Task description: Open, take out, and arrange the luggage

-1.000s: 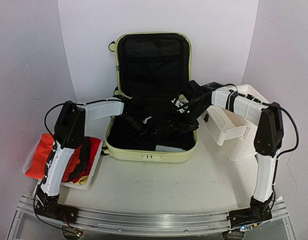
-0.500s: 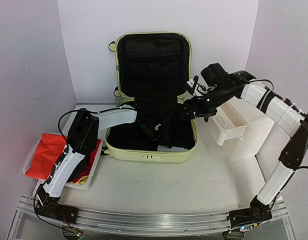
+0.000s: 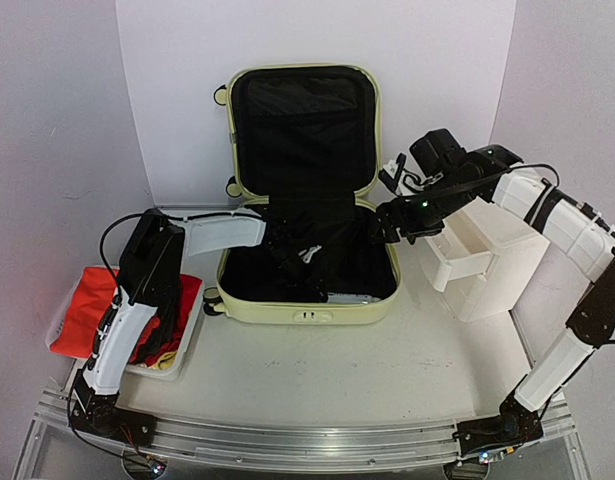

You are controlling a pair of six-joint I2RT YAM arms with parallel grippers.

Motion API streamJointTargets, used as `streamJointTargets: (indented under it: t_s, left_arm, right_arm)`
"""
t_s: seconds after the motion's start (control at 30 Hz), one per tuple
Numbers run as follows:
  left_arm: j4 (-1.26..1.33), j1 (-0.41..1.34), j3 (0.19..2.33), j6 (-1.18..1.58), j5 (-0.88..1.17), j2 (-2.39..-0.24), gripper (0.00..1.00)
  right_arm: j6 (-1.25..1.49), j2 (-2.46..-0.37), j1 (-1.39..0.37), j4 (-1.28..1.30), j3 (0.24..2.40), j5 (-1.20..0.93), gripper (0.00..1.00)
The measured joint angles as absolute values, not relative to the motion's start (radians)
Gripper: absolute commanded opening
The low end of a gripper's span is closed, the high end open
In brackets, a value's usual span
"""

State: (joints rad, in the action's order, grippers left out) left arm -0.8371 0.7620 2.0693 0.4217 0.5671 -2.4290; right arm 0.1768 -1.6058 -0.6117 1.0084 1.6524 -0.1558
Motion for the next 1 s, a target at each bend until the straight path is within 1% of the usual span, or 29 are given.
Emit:
streamJointTargets:
  t_s: [0.1,0.37,0.53,0.6,0.67,0.7,0.73,0.77,0.83,1.0]
  left_arm:
    - [-0.836,0.796,1.993,0.261,0.481,-2.372,0.62]
    - [-0.739,0.885,1.985,-0.138,0.315,-2.361,0.63]
    - [-0.701,0.897,1.990,-0.354,0.263,-2.394,0.65]
    - [-0.686,0.898,1.990,-0.405,0.251,-2.410,0.68]
    - [-0.686,0.901,1.990,-0.446,0.244,-2.414,0.82]
    - [-0.688,0.904,1.990,-0.460,0.239,-2.414,0.86]
    - [-0.692,0.907,1.990,-0.469,0.242,-2.414,0.87]
    - [-0.698,0.909,1.993,-0.479,0.244,-2.408,0.93]
    - [-0.699,0.912,1.995,-0.492,0.250,-2.405,0.94]
    - [-0.697,0.911,1.995,-0.505,0.268,-2.397,0.94]
  right_arm:
    - [0.181,-1.589,-0.612,1.014,1.644,-0.149,0.85]
    - [0.183,-1.578,-0.612,1.029,1.644,-0.144,0.85]
    - [0.179,-1.578,-0.612,1.045,1.645,-0.141,0.85]
    - [0.179,-1.578,-0.612,1.047,1.648,-0.141,0.85]
    - [0.179,-1.578,-0.612,1.049,1.650,-0.141,0.85]
    - [0.179,-1.578,-0.612,1.050,1.651,-0.141,0.85]
    - [0.179,-1.578,-0.612,1.051,1.651,-0.141,0.85]
    - [0.179,-1.578,-0.612,1.052,1.651,-0.141,0.85]
    - [0.179,-1.578,-0.612,1.053,1.651,-0.141,0.86]
    - [0.179,-1.578,-0.612,1.061,1.651,-0.141,0.86]
